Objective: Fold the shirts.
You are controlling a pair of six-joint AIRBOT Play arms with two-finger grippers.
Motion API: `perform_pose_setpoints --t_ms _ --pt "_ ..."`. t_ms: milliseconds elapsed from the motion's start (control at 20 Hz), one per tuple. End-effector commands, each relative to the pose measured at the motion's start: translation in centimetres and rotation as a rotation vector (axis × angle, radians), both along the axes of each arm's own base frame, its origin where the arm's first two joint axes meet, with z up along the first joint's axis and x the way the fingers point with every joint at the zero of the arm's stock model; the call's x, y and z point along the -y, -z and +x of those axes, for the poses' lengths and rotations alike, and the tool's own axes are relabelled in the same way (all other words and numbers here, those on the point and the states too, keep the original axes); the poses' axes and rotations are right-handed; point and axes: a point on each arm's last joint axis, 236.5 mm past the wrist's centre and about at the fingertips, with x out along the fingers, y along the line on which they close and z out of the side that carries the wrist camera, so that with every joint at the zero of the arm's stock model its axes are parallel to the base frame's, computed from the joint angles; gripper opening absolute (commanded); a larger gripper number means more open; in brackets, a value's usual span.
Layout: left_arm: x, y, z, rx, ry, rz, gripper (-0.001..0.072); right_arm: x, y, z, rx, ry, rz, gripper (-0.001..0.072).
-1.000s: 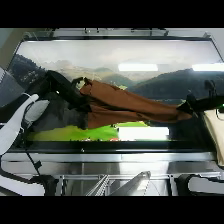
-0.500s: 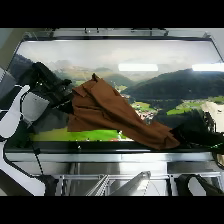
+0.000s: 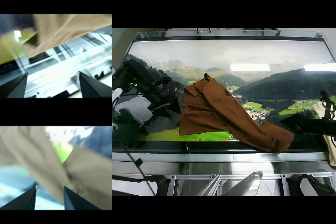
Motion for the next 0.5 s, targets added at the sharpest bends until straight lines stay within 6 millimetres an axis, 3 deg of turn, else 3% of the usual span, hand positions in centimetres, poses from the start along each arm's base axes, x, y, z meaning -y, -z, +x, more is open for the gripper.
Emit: perform_pose_setpoints --t_ms 0,150,250,450 --pt "-1.6 1.0 -3.3 0.062 -0.064 0.049 0.0714 -4.5 2.1 -4.4 -0.097 -0.177 0.042 0.0386" --pt "-1.3 3.7 -7.2 0.006 -0.099 0.05 0.0714 -6.3 5.0 -7.5 -0.196 -0.215 0.055 0.0386" --pt "-0.8 5.6 -8.6 -0.022 -0.122 0.045 0.0713 -6.2 6.1 -7.9 -0.21 -0.195 0.045 0.0385" --pt "1.4 7.4 -7.4 0.059 -0.189 -0.04 0.0712 -4.2 8.8 -7.9 -0.245 -0.171 -0.069 0.0386"
